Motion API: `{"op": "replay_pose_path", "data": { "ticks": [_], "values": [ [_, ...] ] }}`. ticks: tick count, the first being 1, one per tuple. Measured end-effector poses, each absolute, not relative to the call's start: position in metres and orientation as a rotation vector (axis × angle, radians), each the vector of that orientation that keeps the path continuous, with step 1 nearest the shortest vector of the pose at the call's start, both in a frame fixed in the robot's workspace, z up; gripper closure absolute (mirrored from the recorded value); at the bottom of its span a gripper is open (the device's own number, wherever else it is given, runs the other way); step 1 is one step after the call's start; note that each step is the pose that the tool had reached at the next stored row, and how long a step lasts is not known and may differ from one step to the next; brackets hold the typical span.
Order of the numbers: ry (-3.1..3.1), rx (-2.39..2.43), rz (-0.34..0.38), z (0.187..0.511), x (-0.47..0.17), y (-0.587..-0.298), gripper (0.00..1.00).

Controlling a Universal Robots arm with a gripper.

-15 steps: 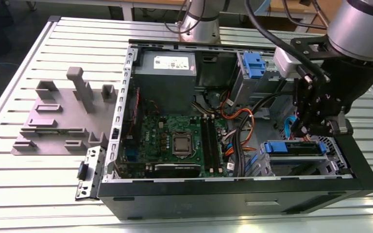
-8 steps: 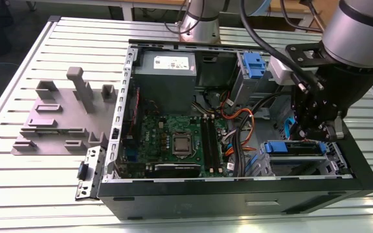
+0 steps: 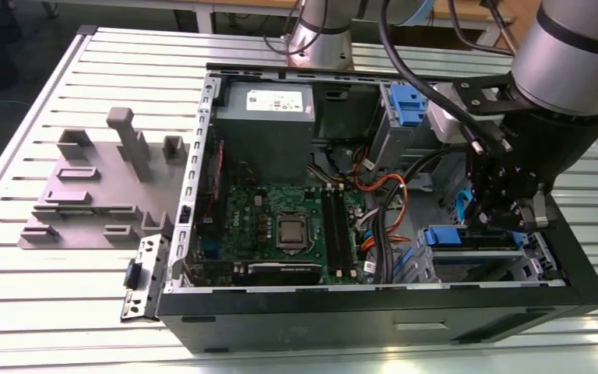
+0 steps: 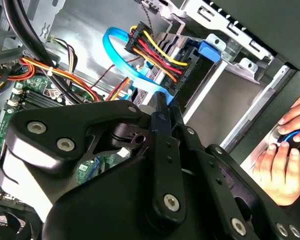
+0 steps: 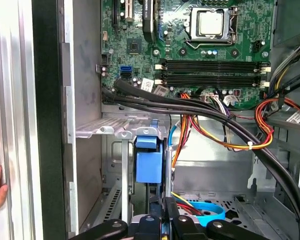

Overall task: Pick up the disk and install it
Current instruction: 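Insert the second disk wire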

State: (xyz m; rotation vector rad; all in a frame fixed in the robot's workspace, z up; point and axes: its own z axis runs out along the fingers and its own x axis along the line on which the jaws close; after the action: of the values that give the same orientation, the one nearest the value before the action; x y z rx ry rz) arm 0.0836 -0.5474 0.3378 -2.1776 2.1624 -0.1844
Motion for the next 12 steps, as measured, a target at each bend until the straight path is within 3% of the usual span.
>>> {"op": "replay_pose_path", "data": {
  "ticks": [12],
  "values": [
    [2.164,-2.174,-0.187,0.335,0.0828,-0.5492,0.84]
  ]
}}
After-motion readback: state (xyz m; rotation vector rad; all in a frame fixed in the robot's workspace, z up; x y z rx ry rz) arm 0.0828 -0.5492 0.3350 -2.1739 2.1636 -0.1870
